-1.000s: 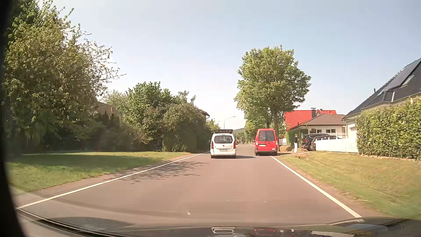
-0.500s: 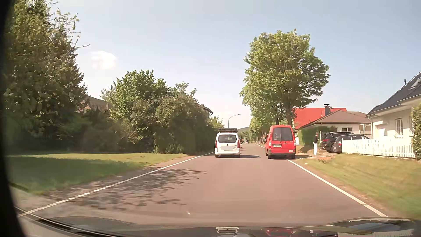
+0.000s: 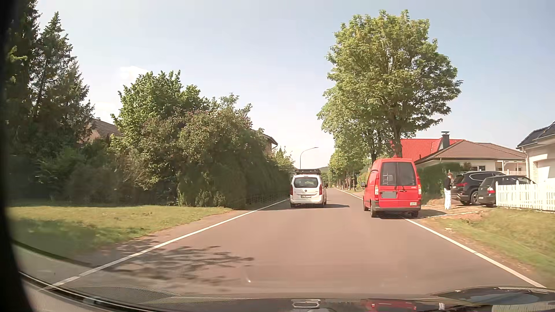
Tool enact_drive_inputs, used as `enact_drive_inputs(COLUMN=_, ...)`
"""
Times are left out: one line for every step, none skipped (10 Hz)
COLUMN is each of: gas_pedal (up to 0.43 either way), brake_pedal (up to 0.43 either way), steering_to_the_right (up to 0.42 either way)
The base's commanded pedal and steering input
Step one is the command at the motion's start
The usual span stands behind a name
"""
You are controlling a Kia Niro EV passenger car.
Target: Follow the waypoints while adhering to traffic rules and regulations
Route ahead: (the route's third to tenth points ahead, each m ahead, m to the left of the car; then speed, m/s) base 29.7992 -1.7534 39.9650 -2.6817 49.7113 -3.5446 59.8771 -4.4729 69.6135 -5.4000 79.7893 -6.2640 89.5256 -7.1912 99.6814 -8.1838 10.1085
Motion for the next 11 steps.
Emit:
enact_drive_inputs(gas_pedal=0.26, brake_pedal=0.0, steering_to_the_right=0.015)
enact_drive_inputs(gas_pedal=0.26, brake_pedal=0.0, steering_to_the_right=0.017)
enact_drive_inputs(gas_pedal=0.268, brake_pedal=0.0, steering_to_the_right=0.019)
enact_drive_inputs(gas_pedal=0.268, brake_pedal=0.0, steering_to_the_right=0.02)
enact_drive_inputs(gas_pedal=0.268, brake_pedal=0.0, steering_to_the_right=0.021)
enact_drive_inputs(gas_pedal=0.268, brake_pedal=0.0, steering_to_the_right=0.023)
enact_drive_inputs(gas_pedal=0.268, brake_pedal=0.0, steering_to_the_right=0.024)
enact_drive_inputs(gas_pedal=0.268, brake_pedal=0.0, steering_to_the_right=0.025)
enact_drive_inputs(gas_pedal=0.268, brake_pedal=0.0, steering_to_the_right=0.028)
enact_drive_inputs(gas_pedal=0.268, brake_pedal=0.0, steering_to_the_right=0.031)
enact_drive_inputs(gas_pedal=0.268, brake_pedal=0.0, steering_to_the_right=0.035)
